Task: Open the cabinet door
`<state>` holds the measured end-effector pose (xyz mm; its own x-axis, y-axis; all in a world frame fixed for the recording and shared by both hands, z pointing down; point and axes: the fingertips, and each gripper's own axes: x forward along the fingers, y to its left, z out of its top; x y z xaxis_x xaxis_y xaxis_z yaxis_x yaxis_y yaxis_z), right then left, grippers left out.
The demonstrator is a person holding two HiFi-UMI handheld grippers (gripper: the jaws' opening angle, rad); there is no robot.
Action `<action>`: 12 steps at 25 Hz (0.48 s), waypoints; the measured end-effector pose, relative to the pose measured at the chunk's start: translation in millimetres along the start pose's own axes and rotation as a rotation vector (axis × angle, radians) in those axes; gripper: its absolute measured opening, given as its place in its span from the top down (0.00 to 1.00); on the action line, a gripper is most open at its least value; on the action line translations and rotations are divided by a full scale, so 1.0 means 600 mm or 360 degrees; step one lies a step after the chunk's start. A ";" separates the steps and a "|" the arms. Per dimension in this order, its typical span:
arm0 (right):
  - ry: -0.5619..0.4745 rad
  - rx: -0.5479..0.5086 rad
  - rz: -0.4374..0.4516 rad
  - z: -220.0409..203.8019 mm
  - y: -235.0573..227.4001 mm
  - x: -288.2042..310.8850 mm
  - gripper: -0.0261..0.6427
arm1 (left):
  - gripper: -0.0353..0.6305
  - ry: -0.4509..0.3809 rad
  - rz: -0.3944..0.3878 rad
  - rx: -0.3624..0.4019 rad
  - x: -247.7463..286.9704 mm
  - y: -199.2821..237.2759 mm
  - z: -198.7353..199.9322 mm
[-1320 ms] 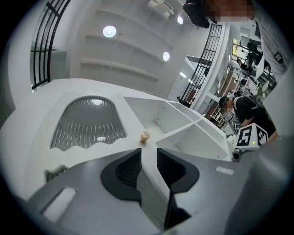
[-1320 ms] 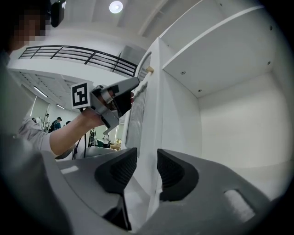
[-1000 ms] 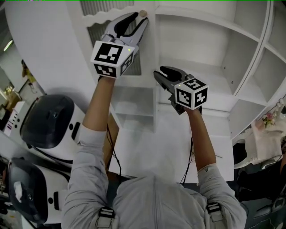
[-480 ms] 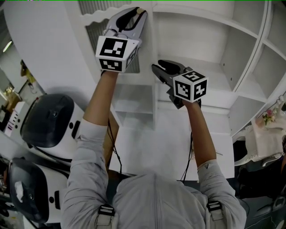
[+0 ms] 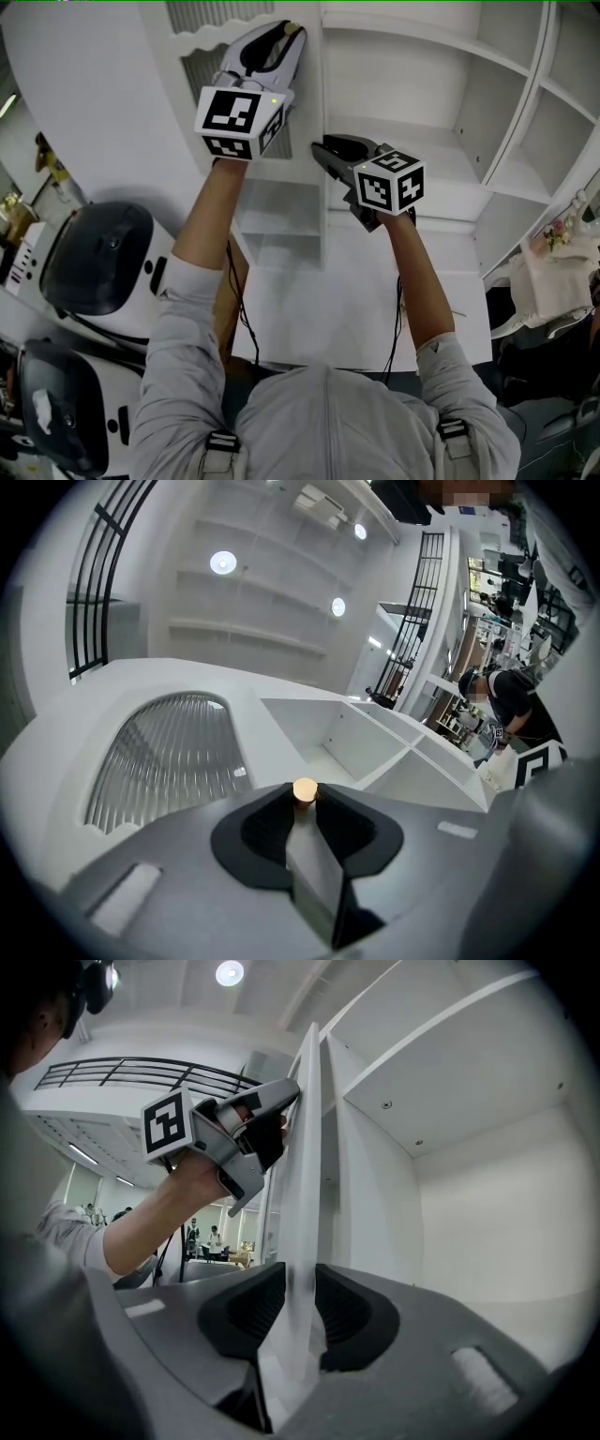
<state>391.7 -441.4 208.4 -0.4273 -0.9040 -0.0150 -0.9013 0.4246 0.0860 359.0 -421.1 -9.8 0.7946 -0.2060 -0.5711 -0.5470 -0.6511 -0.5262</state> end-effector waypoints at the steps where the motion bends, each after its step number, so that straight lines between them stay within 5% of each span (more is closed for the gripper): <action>1: 0.0013 -0.0015 -0.0024 0.000 0.002 -0.001 0.82 | 0.81 -0.0001 -0.0003 0.0001 -0.002 0.000 0.003; 12: 0.0084 -0.0024 -0.0179 -0.004 0.045 -0.022 0.83 | 0.81 -0.0004 -0.0082 -0.0061 -0.034 -0.005 0.028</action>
<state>373.4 -418.3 213.4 -0.3188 -0.9474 0.0269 -0.9420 0.3199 0.1014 340.0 -402.7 -6.8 0.8207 -0.1699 -0.5455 -0.4950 -0.6883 -0.5304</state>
